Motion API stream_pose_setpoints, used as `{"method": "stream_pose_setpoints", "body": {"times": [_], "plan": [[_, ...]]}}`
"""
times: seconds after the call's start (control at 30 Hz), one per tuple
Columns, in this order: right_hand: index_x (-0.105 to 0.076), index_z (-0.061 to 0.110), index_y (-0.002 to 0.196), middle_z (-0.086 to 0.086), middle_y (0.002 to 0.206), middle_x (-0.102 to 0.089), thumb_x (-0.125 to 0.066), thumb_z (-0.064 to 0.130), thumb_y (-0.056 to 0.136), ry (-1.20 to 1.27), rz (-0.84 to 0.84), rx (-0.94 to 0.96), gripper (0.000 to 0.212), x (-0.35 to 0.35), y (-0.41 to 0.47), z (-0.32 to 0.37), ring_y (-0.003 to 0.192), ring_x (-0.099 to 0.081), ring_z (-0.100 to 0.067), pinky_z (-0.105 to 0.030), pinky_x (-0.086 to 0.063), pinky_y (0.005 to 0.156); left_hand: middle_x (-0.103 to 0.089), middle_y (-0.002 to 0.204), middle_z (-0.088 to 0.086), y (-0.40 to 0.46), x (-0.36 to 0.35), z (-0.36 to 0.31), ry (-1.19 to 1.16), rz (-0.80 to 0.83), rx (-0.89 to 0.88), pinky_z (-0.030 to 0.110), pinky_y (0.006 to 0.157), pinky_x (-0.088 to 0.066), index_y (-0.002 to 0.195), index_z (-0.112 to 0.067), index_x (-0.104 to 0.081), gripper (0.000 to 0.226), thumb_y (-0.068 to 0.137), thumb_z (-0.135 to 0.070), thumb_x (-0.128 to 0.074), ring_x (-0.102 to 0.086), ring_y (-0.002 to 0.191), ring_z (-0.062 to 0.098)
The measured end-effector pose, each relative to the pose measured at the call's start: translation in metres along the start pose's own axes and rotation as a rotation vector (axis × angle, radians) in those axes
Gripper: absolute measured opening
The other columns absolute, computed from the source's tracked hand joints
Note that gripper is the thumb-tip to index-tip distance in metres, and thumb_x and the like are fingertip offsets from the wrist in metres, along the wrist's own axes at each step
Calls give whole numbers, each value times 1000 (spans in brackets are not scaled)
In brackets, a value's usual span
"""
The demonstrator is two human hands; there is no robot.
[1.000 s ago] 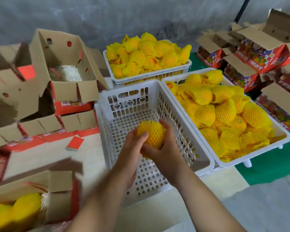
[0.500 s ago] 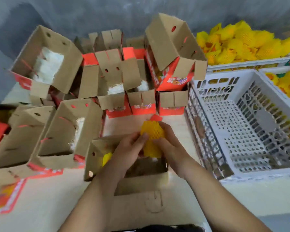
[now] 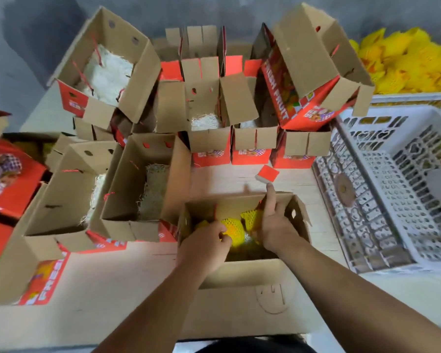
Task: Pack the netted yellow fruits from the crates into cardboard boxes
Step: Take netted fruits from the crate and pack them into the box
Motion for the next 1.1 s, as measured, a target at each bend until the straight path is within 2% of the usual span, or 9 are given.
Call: {"method": "stream_pose_setpoints", "body": {"times": [0.13, 0.2, 0.27, 0.33, 0.5, 0.6, 0.73, 0.9, 1.1], "plan": [[59, 51, 120, -25, 161, -20, -49, 1, 92, -21, 20, 5, 123, 9, -6, -3, 112, -62, -39, -51, -48, 103, -73, 97, -12, -2, 0, 1, -14, -67, -63, 31, 74, -58, 111, -37, -67, 27, 96, -43, -45, -66, 82, 10], [54, 50, 129, -21, 152, -38, -52, 7, 94, 50, 63, -3, 119, 14, -13, 0, 96, -66, -33, -45, -54, 89, -72, 90, -11, -2, 2, 1, -27, -97, -70, 33, 71, -59, 106, -36, -67, 25, 97, -42, -45, -64, 77, 10], [37, 44, 145, -21, 126, -61, -55, 16, 94, 187, 13, 2, 109, 19, -24, 7, 79, -66, -28, -42, -56, 75, -72, 91, -12, -2, 3, 2, -40, -94, -71, 34, 71, -59, 105, -36, -66, 24, 97, -43, -45, -64, 78, 11], [13, 38, 155, -11, 110, -66, -57, 21, 94, 268, -87, 76, 94, 19, -41, 14, 82, -67, -28, -43, -57, 75, -72, 97, -14, -3, 3, 1, -49, -87, -62, 31, 74, -58, 109, -39, -66, 25, 96, -45, -45, -65, 84, 10], [-32, 34, 153, 5, 136, -59, -57, 23, 97, 335, -128, 269, 62, 21, -60, 4, 121, -60, -16, -36, -50, 102, -69, 114, -21, -7, -2, -30, -337, -75, -137, 28, 94, -52, 115, -38, -67, 22, 100, -26, -56, -63, 110, 3], [-48, 30, 146, 12, 132, -61, -56, 16, 97, 489, -248, 312, 51, 50, -59, -19, 120, -58, -4, -33, -49, 103, -68, 117, -22, -17, -15, -87, -487, -19, -283, 19, 95, -48, 124, -38, -64, 30, 102, -20, -54, -61, 110, -4], [-55, 28, 136, 16, 116, -66, -56, 12, 100, 638, -470, 282, 40, 108, -60, -77, 103, -65, -1, -24, -54, 89, -68, 123, -21, -10, -26, -180, -573, -42, -426, 15, 97, -46, 123, -41, -63, 34, 103, -15, -53, -63, 113, -3], [-54, 34, 136, 20, 117, -63, -56, 23, 100, 708, -627, 216, 38, 189, -65, -202, 103, -67, -3, -19, -53, 85, -72, 119, -18, -5, -66, -327, -624, 33, -617, 42, 100, -54, 115, -38, -66, 32, 100, -12, -53, -69, 111, 6], [-53, 41, 134, 18, 119, -64, -57, 43, 92, 715, -827, 93, 42, 290, -60, -388, 103, -68, -8, -33, -58, 83, -69, 120, -21, 6, -137, -521, -528, 198, -773, 33, 97, -54, 125, -45, -60, 32, 102, -23, -55, -64, 110, -7]]}}
Point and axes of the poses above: each hand's wrist, its own y-axis towards the middle knuckle, its own x-axis out of the back of the hand, z = x × y, the point moved 3 cm from there along y, towards the middle knuckle
